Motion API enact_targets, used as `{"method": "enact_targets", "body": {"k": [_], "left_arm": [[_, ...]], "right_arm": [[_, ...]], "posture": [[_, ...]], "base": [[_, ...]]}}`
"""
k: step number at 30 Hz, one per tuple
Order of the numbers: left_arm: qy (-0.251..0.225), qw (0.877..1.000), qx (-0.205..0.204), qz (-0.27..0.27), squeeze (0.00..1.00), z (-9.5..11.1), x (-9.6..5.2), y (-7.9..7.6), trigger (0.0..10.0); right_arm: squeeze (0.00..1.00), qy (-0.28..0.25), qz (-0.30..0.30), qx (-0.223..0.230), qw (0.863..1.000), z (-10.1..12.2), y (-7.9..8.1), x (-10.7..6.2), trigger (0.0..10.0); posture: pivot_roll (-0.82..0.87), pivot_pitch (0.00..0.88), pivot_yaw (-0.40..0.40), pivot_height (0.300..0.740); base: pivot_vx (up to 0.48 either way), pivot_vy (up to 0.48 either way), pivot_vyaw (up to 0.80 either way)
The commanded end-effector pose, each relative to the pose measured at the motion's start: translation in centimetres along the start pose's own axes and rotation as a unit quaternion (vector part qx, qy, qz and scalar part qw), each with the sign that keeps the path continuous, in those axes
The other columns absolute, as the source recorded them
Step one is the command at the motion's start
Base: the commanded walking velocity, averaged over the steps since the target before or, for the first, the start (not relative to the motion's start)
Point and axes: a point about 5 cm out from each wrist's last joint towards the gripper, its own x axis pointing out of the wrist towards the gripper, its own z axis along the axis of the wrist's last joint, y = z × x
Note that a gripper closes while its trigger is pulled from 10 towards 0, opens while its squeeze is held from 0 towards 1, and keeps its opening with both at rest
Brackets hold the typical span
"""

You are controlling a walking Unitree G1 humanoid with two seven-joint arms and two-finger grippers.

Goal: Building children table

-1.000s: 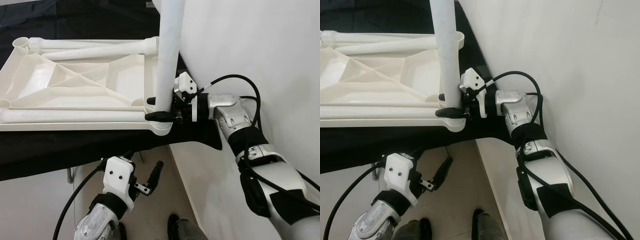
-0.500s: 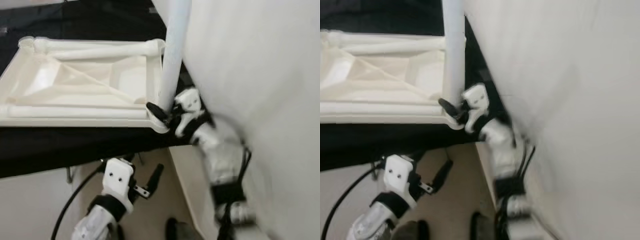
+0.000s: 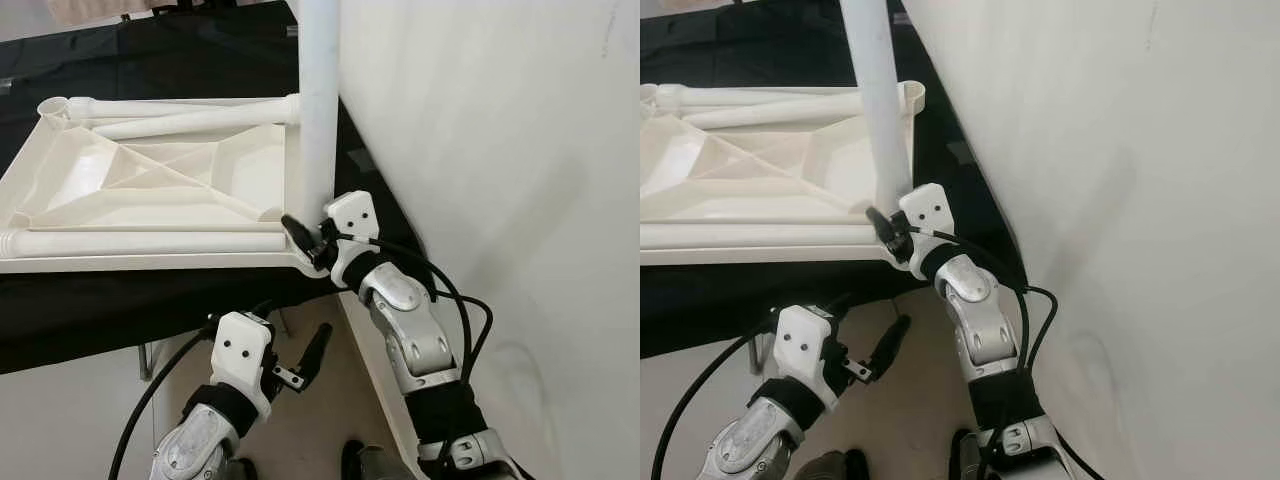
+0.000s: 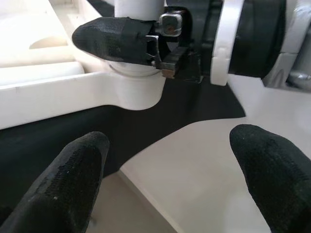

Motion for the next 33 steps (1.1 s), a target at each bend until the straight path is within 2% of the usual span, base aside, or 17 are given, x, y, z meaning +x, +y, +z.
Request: {"method": "enact_targets", "body": {"k": [1, 2, 3, 4, 5, 6, 7, 9, 10, 16, 23, 25, 26, 33], "left_arm": [[0.010, 1.000, -0.003, 0.004, 0.00, -0.4, -0.1, 0.0, 10.0], [0.009, 1.000, -0.003, 0.004, 0.00, -0.3, -0.1, 0.0, 10.0], [0.009, 1.000, -0.003, 0.004, 0.00, -0.3, -0.1, 0.0, 10.0], [0.008, 1.000, -0.004, 0.004, 0.00, -0.3, 0.0, 0.0, 10.0], [0.008, 1.000, -0.004, 0.004, 0.00, -0.3, 0.0, 0.0, 10.0], [0.008, 1.000, -0.004, 0.004, 0.00, -0.3, 0.0, 0.0, 10.0], [0.007, 1.000, -0.005, 0.005, 0.00, -0.3, 0.0, 0.0, 10.0], [0.006, 1.000, -0.007, 0.006, 0.00, -0.3, 0.0, -0.1, 10.0], [0.006, 1.000, -0.007, 0.006, 0.00, -0.3, 0.0, -0.1, 10.0], [0.009, 1.000, -0.009, 0.010, 0.00, -0.5, -0.1, -0.1, 10.0], [0.010, 1.000, -0.009, 0.011, 0.00, -0.6, -0.2, -0.2, 10.0], [0.011, 1.000, -0.009, 0.013, 0.00, -0.7, -0.2, -0.2, 10.0], [0.011, 1.000, -0.009, 0.014, 0.00, -0.7, -0.3, -0.2, 10.0], [0.011, 1.000, -0.010, 0.015, 0.00, -0.7, -0.3, -0.3, 10.0]], "right_arm": [[1.00, -0.019, 0.069, 0.019, 0.997, 0.8, 0.4, 0.6, 10.0], [1.00, -0.038, 0.098, 0.015, 0.994, 1.5, 0.0, 0.8, 10.0], [1.00, -0.038, 0.098, 0.015, 0.994, 1.5, 0.0, 0.8, 10.0], [1.00, -0.053, 0.140, 0.007, 0.989, 2.1, -0.2, 0.9, 10.0], [0.87, -0.061, 0.189, -0.003, 0.980, 2.6, -0.5, 0.8, 10.0], [0.87, -0.061, 0.189, -0.003, 0.980, 2.6, -0.5, 0.8, 10.0], [0.00, -0.061, 0.241, -0.012, 0.969, 2.9, -1.0, 0.7, 10.0], [0.00, -0.056, 0.289, -0.023, 0.955, 3.5, -2.0, 0.6, 10.0], [0.00, -0.056, 0.289, -0.023, 0.955, 3.5, -2.0, 0.6, 10.0], [0.00, -0.038, 0.345, -0.029, 0.937, 5.3, -4.4, 1.1, 10.0], [0.00, -0.035, 0.360, -0.027, 0.932, 5.6, -5.0, 1.1, 10.0], [0.00, -0.031, 0.378, -0.030, 0.925, 5.8, -5.4, 1.2, 4.5], [0.00, -0.031, 0.381, -0.028, 0.924, 5.8, -5.5, 1.2, 0.3], [0.00, -0.033, 0.391, -0.022, 0.920, 5.6, -5.9, 1.2, 0.0]], "posture": [[0.08, 0.246, -0.041, 0.740], [0.08, 0.246, -0.042, 0.740], [0.08, 0.246, -0.042, 0.740], [0.08, 0.246, -0.041, 0.740], [0.08, 0.247, -0.043, 0.740], [0.08, 0.247, -0.043, 0.740], [0.08, 0.248, -0.044, 0.740], [0.08, 0.248, -0.049, 0.740], [0.08, 0.248, -0.049, 0.740], [0.09, 0.244, -0.053, 0.740], [0.10, 0.235, -0.059, 0.740], [0.10, 0.230, -0.061, 0.740], [0.10, 0.233, -0.061, 0.740], [0.10, 0.240, -0.057, 0.740]], "base": [[0.000, 0.000, 0.00], [0.000, 0.000, 0.00], [0.000, 0.000, 0.00], [0.000, 0.000, 0.00], [0.000, 0.000, 0.00], [0.000, 0.000, 0.00], [0.000, 0.000, 0.00], [0.000, 0.000, 0.00], [0.000, 0.000, 0.00], [0.000, 0.000, 0.00], [0.000, 0.000, 0.00], [0.000, 0.000, 0.00], [0.000, 0.000, 0.00], [0.000, 0.000, 0.00]]}}
